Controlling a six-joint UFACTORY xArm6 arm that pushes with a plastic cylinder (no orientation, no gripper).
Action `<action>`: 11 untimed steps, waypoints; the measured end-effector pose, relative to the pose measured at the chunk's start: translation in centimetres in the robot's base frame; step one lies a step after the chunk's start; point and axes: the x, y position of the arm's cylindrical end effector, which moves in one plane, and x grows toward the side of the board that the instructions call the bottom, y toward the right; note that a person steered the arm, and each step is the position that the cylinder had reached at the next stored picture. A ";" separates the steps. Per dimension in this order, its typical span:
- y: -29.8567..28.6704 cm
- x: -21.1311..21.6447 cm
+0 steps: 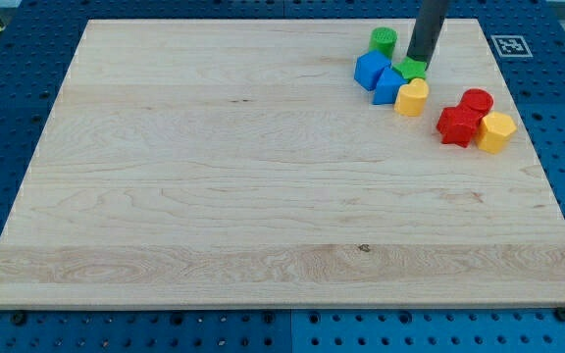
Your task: Move the blue cube and blue triangle slightly down
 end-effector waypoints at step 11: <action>-8.0 -3.0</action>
